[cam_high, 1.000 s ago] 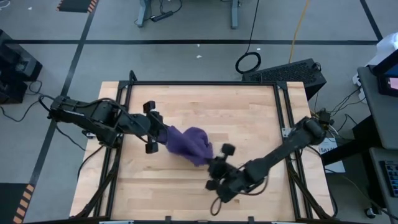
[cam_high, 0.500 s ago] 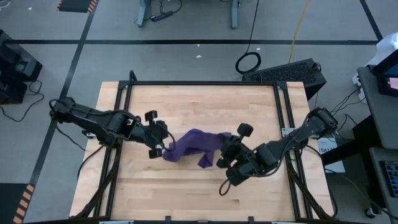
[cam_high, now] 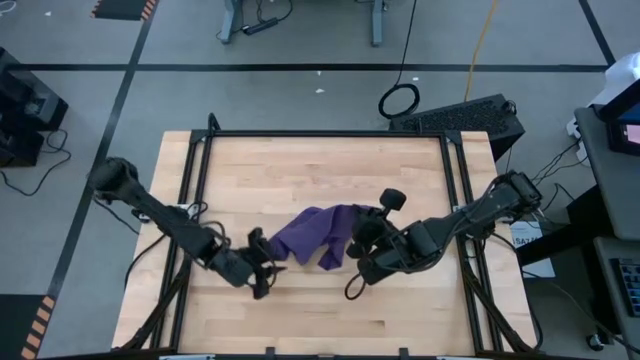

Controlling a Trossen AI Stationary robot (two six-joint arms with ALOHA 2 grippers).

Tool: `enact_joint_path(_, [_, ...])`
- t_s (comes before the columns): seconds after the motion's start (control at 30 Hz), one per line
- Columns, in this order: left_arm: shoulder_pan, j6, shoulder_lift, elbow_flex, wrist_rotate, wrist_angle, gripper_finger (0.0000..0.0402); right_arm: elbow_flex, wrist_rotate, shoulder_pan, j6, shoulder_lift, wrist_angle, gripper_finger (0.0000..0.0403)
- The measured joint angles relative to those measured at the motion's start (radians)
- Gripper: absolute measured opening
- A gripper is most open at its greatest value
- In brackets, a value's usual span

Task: Roll towel into tight, uniform cylinder
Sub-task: Fold the purple towel on the table

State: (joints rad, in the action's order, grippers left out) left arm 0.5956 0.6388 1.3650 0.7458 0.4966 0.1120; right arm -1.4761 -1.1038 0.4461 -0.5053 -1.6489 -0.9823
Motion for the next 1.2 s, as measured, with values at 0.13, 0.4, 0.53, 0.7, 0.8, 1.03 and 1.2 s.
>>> enact_joint_path(0.13, [0.036,-0.042,0.149,-0.015,0.137,-0.092,0.0181,0.000,0.043,-0.023,-0.022,0.000,0.003,0.0000])
enact_joint_path(0.4, [-0.001,-0.099,0.429,0.045,0.262,-0.178,0.0255,0.000,0.120,-0.040,-0.057,0.000,0.012,0.0000])
enact_joint_path(0.53, [-0.041,-0.187,0.515,0.077,0.177,-0.270,0.0247,0.000,0.133,-0.042,-0.060,0.000,0.012,0.0000])
enact_joint_path(0.7, [-0.090,-0.200,0.565,0.094,0.068,-0.277,0.0186,0.000,0.143,-0.042,-0.060,0.000,0.011,0.0000])
enact_joint_path(0.8, [-0.101,-0.206,0.558,0.095,0.032,-0.254,0.0120,0.000,0.143,-0.041,-0.059,0.000,0.002,0.0000])
enact_joint_path(1.03, [-0.135,-0.263,0.427,0.085,0.081,-0.061,0.0011,0.000,0.221,-0.041,-0.059,0.000,-0.026,0.0000])
enact_joint_path(1.2, [-0.143,-0.276,0.234,0.086,0.127,0.116,0.0005,0.001,0.298,-0.016,-0.092,-0.001,-0.037,0.0000])
